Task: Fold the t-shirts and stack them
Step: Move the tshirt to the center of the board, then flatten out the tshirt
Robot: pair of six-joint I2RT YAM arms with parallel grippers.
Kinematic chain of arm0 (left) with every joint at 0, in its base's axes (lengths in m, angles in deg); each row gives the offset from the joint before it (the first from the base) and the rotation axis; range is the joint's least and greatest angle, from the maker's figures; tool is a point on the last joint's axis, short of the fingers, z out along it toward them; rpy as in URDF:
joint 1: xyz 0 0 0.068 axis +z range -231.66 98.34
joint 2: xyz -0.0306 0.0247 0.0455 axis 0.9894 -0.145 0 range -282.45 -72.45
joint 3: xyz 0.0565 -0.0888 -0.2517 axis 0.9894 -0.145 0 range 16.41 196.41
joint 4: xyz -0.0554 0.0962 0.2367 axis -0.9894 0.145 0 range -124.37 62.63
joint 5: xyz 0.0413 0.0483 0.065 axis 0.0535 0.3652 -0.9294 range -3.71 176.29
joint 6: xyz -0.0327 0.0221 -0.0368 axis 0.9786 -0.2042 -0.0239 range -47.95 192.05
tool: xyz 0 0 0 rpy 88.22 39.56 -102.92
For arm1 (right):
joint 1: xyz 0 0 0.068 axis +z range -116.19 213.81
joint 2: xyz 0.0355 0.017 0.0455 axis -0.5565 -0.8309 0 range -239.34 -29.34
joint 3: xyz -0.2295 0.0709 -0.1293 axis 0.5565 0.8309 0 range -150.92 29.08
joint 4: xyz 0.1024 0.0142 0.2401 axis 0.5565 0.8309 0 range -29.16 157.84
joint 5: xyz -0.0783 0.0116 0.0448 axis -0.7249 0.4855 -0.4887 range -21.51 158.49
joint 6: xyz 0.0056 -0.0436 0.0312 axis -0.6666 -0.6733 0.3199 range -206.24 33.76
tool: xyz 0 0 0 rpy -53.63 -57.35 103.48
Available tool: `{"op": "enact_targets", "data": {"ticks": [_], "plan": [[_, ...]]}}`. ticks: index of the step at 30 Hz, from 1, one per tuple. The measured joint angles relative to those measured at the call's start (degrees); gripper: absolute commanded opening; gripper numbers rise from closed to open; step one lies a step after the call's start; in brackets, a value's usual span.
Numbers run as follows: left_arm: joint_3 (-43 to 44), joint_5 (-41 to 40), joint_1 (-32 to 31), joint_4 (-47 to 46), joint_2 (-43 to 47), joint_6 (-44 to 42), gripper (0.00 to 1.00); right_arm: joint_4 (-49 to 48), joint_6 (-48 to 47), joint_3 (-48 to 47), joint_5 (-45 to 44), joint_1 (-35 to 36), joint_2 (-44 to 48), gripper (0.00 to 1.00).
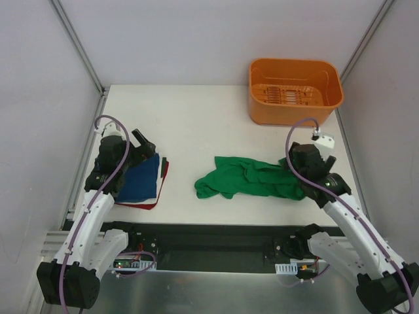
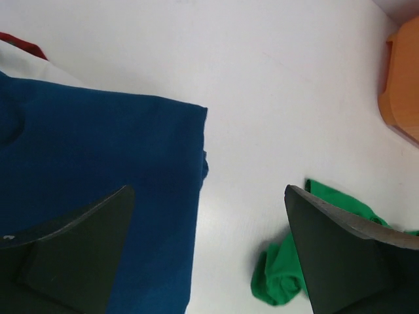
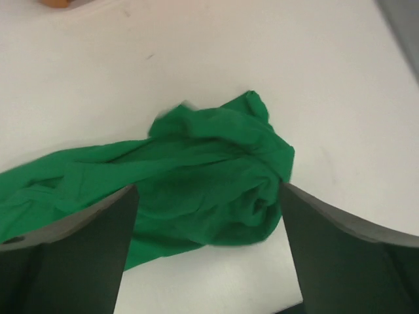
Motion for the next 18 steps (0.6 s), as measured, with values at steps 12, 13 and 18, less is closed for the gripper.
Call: {"op": "enact_targets", "data": {"ticks": [12,13,18], "plan": [[-6.3,15.4,-6.9,-0.4,-4.9,8.7,0.93,4.6,3.1,5.8,5.7,0.1,16.9,0.97],[-7.2,15.5,-9.8,-0.4,-5.5,9.6,0.91,3.4,3.0,7.3,8.5,0.2,16.2,0.97],[-8.1,16.7,-18.6,-2.2,-11.6,12.9,0.75,-2.8,2.2,10.2,18.6,3.3,7.4,0.99]]}}
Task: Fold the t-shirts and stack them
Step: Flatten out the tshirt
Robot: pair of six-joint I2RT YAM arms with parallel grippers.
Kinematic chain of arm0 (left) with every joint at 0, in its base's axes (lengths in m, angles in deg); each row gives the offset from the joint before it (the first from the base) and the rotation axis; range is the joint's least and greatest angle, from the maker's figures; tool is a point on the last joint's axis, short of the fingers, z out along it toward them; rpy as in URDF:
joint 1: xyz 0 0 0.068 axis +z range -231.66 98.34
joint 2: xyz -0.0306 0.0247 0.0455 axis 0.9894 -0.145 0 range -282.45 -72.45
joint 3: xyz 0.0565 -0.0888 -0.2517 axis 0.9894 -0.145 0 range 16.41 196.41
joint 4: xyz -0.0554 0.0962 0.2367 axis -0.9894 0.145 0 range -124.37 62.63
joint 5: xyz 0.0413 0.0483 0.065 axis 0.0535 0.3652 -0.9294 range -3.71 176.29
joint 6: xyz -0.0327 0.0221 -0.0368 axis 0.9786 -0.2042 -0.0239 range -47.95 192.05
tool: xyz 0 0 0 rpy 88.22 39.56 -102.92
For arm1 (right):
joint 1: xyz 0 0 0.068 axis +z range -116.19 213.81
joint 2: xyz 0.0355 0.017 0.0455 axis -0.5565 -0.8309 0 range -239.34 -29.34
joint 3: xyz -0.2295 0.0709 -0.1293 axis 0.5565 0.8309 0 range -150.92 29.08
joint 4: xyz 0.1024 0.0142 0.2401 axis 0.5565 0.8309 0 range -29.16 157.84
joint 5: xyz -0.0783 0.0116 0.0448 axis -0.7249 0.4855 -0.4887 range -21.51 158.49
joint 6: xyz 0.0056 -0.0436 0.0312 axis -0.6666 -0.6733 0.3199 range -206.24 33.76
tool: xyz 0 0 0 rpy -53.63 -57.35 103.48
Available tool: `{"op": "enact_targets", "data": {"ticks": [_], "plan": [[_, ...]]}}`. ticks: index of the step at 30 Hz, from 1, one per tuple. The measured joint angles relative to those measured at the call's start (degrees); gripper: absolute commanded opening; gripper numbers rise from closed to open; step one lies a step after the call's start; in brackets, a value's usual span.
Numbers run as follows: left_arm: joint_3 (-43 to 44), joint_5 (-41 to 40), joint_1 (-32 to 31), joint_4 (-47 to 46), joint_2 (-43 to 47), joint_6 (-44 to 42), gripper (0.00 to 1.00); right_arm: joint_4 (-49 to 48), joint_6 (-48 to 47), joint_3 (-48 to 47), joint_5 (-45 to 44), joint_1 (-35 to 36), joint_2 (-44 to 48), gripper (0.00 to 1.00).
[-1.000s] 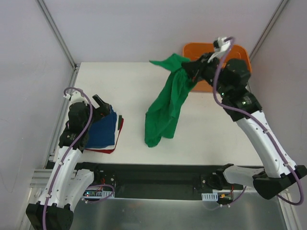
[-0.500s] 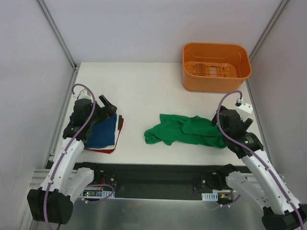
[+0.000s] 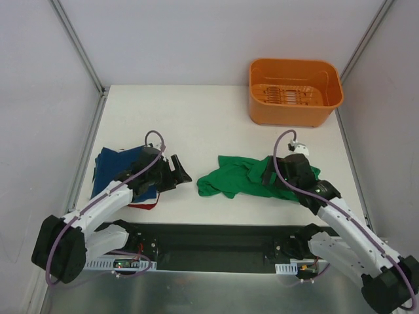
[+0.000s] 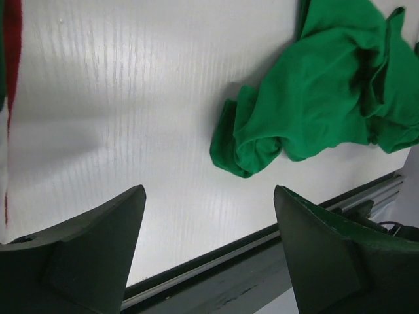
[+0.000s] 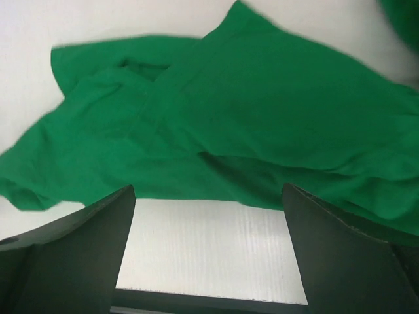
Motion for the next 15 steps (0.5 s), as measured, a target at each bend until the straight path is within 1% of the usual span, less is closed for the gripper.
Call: {"op": "enact_targets", "data": {"ticks": [1,3,4,7,10,11,13,14,15], "plan": [[0.0,0.1,-1.0,-0.9,-1.7,0.5,0.72,-1.4,-0.2,0.0,0.9,1.0,-2.6,0.99],[0.1,0.2,-2.6,-2.8,-5.6,1.4,0.67,-3.1,-0.1,-0.7,1.6,2.8,-7.8,0.96],[0.2,0.2,-3.4,-3.6,-7.7,1.9,0.62,-3.2,-0.1,-1.5,1.7,3.6,-10.7,0.96],[2.1,0.8,-5.6,-4.9,-14.5,2.5,0.59,-3.7,0.1,-4.4,0.7,6.1,-17.9,0.96],[4.4,1.4,-7.6,-6.2,-19.5,2.7,0.58,-4.6,0.8,-6.3,-1.2,8.8,-22.0,0.96],[5.2,1.4,-8.5,-6.6,-21.0,2.7,0.53,-4.7,1.0,-6.7,-1.8,9.3,-22.8,0.96],[7.0,1.7,-10.0,-7.5,-23.7,2.8,0.45,-4.7,1.4,-7.5,-2.9,10.0,-24.4,0.96],[7.8,1.8,-10.5,-7.8,-25.0,2.8,0.32,-4.7,1.6,-8.0,-3.4,10.3,-25.2,0.96],[8.8,1.9,-10.9,-8.0,-26.3,2.8,0.23,-4.8,1.7,-8.4,-3.8,10.4,-25.9,0.96]]}}
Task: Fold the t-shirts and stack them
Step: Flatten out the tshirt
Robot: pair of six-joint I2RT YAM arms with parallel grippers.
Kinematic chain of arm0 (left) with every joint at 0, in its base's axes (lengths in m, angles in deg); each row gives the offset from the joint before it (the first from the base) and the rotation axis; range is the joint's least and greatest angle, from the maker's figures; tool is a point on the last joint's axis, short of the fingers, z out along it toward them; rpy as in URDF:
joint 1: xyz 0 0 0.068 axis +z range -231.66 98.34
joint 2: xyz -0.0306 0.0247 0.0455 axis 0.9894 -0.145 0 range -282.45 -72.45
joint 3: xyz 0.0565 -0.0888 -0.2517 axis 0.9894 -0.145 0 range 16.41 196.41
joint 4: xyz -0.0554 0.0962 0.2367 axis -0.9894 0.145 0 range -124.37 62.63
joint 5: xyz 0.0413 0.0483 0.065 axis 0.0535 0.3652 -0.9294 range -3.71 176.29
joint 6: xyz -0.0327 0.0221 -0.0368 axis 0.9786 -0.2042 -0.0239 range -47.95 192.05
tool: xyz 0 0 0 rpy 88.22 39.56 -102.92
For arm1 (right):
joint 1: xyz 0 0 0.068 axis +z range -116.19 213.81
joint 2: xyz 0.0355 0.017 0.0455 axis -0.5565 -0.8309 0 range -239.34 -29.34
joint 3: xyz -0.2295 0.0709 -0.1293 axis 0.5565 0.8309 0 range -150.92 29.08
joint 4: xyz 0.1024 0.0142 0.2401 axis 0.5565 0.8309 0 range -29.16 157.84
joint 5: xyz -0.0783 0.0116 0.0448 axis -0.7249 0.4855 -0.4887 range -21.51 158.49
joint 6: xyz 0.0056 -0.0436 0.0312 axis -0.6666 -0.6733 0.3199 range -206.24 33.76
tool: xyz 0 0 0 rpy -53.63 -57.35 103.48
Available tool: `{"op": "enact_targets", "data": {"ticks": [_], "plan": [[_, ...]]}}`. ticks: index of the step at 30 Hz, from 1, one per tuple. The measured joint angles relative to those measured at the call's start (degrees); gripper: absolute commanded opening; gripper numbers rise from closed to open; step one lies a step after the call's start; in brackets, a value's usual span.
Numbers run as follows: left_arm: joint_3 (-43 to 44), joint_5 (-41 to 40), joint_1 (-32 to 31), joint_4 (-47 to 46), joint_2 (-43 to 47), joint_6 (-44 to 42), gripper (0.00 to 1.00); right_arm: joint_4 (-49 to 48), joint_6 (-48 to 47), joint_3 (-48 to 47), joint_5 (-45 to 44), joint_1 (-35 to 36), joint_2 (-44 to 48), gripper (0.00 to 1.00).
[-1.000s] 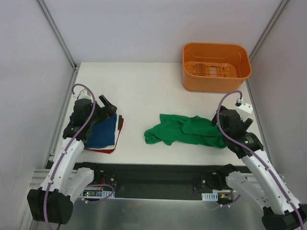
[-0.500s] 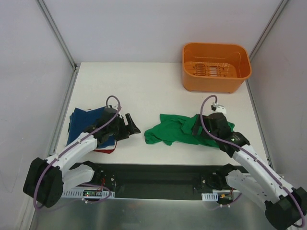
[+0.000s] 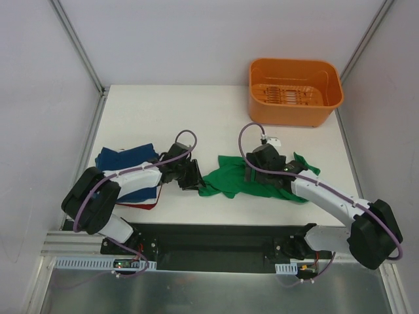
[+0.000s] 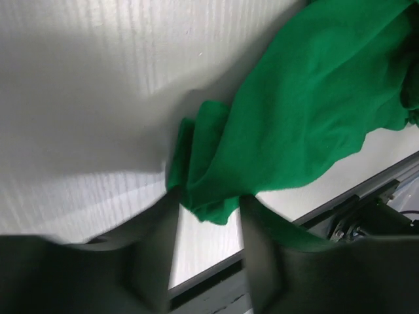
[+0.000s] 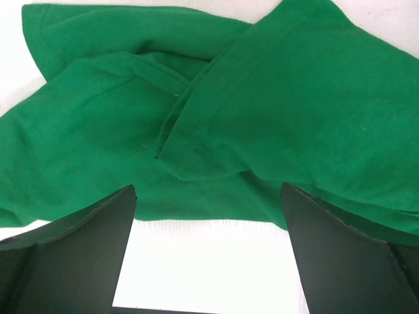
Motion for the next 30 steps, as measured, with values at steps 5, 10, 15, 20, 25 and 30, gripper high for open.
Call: {"op": "enact_targets", "data": {"ticks": [5,10,15,20,25,30], "plan": [[3.7,0.6,-0.3,-1.2,-5.8,-0.5,0.0,0.0,0.2,-2.6,-1.7,1.6,-4.6,0.93],[4.0,-0.2,-0.3,-1.3,-6.2,-0.8,0.0,0.0,0.0,-5.9,-3.1,2.8,-8.9,0.76],[0.5,-2.2,-0.3,-1.6,-0.6,-1.0,0.0,-0.2,0.0,-8.3,-3.7,3.2,-13.5,0.62],[-2.0,-3.6,-0.3,-1.5,3.8,-1.2,0.0,-0.2,0.4,-8.8,-4.0,3.6,-17.0,0.42],[-2.1,-3.9,-0.3,-1.5,4.0,-1.7,0.0,0.2,0.7,-8.8,-5.5,4.0,-18.0,0.2],[-2.1,-4.7,-0.3,-1.3,4.7,-2.1,0.0,0.3,0.5,-8.8,-7.1,4.0,-18.3,0.01]]}}
